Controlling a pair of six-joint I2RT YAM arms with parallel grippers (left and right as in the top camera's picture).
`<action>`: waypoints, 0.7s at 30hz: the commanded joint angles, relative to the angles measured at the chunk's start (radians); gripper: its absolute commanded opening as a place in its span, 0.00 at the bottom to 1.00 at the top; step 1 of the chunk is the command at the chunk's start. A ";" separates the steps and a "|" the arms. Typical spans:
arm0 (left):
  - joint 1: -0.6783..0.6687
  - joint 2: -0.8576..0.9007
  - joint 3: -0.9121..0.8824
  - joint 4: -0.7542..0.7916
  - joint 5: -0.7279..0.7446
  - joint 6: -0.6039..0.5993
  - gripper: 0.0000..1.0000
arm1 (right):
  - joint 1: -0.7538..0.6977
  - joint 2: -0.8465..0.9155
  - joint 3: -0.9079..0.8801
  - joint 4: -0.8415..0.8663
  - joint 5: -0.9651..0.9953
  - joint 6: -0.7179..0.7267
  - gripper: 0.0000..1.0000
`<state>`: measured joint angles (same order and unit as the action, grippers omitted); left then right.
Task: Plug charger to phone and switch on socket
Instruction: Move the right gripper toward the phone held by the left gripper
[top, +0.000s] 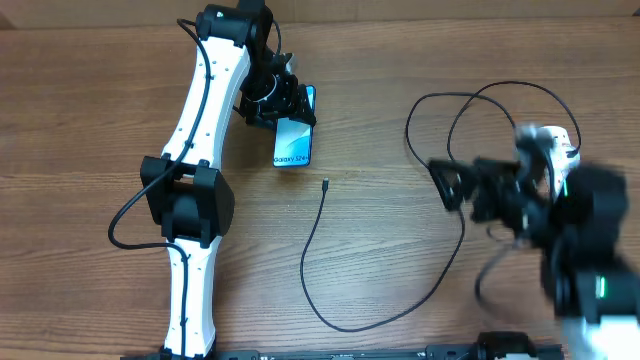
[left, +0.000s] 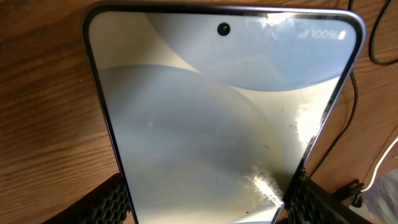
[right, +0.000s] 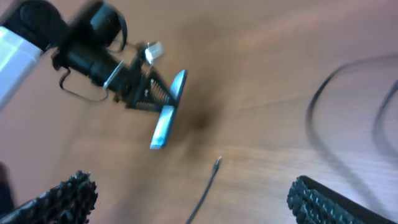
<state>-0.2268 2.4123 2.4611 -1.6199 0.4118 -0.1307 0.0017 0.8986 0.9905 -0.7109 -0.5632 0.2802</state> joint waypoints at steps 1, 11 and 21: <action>0.003 -0.032 0.009 0.001 0.026 0.015 0.64 | 0.003 0.222 0.124 -0.036 -0.193 0.001 1.00; 0.003 -0.032 0.009 -0.001 0.026 0.011 0.64 | 0.109 0.655 0.155 0.070 -0.349 0.000 0.99; -0.004 -0.032 0.009 -0.018 0.018 0.011 0.64 | 0.291 0.806 0.154 0.248 -0.275 0.009 1.00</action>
<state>-0.2272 2.4123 2.4611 -1.6314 0.4118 -0.1307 0.2550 1.6875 1.1316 -0.4892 -0.8738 0.2886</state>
